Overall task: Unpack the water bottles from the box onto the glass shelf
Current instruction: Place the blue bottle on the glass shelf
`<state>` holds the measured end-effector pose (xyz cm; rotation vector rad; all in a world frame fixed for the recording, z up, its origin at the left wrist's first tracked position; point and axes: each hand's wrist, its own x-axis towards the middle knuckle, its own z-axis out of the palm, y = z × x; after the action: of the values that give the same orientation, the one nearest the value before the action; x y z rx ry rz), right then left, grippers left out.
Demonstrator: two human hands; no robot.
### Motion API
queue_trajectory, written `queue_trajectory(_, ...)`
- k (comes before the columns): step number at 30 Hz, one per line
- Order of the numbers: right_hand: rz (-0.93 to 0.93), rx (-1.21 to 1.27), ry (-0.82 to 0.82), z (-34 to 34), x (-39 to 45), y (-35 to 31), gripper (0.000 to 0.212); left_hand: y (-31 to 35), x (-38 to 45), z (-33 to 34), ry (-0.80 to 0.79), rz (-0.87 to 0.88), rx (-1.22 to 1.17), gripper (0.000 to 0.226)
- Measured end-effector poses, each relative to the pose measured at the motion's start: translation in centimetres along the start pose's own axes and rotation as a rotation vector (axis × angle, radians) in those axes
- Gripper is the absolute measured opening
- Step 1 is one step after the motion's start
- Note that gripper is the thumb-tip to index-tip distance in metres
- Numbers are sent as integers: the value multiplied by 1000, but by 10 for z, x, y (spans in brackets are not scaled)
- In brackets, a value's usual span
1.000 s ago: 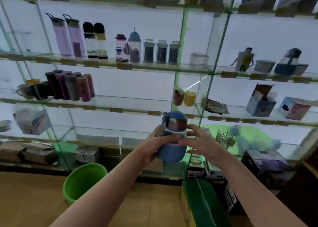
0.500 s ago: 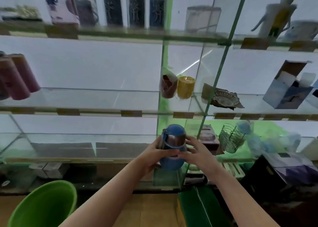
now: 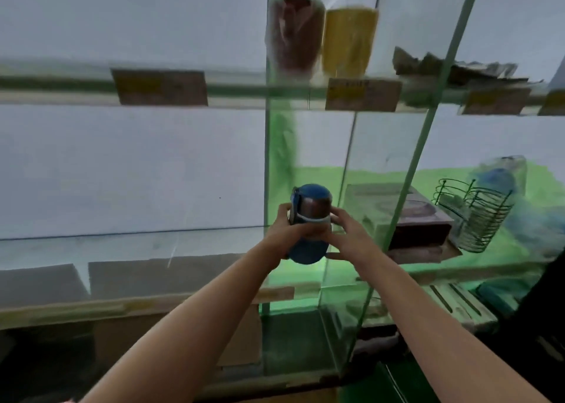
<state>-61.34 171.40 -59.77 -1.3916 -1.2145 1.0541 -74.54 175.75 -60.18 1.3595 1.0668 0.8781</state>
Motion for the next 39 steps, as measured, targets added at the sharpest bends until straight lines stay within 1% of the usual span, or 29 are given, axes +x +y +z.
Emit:
queue_trajectory(3,-59,-9,55,-2,35,28,56,-24,38,6,26,44,11,68)
queue_trajectory(7,-131,-94,95,-3,65,54,56,-44,72,12,37,126,23,52)
queue_trajectory(10,-132,-162,86,-6,81,66,64,-47,94,15,23,166,14,43)
queue_trajectory(13,-75,-307,86,-9,91,72,64,-46,106,18,40,167,66,55)
queue_trajectory(16,-3,-340,77,-8,92,71,57,-48,114,20,52,152,139,58)
queue_trajectory(20,8,-414,97,-2,84,63,64,-47,116,31,136,176,210,58)
queue_trajectory(24,-4,-476,34,-2,66,57,67,-46,111,40,171,161,269,65)
queue_trajectory(27,-12,-508,19,-4,48,50,69,-42,112,46,103,59,250,72)
queue_trajectory(28,-19,-521,26,-6,43,47,67,-39,110,49,64,30,228,71)
queue_trajectory(30,-43,-539,56,-9,34,41,67,-36,109,53,43,-4,244,71)
queue_trajectory(33,-66,-545,73,-16,11,34,68,-34,100,51,123,-61,425,84)
queue_trajectory(35,-82,-528,52,-20,-4,31,68,-28,85,48,169,-64,443,95)
queue_trajectory(36,-88,-527,49,-22,-10,29,69,-24,76,46,199,-46,429,96)
queue_trajectory(37,-91,-523,48,-23,-16,27,68,-21,68,45,228,-13,403,93)
queue_trajectory(38,-98,-511,54,-23,-22,26,65,-18,58,42,242,34,366,84)
queue_trajectory(39,-106,-491,64,-24,-26,25,61,-15,49,40,226,81,314,70)
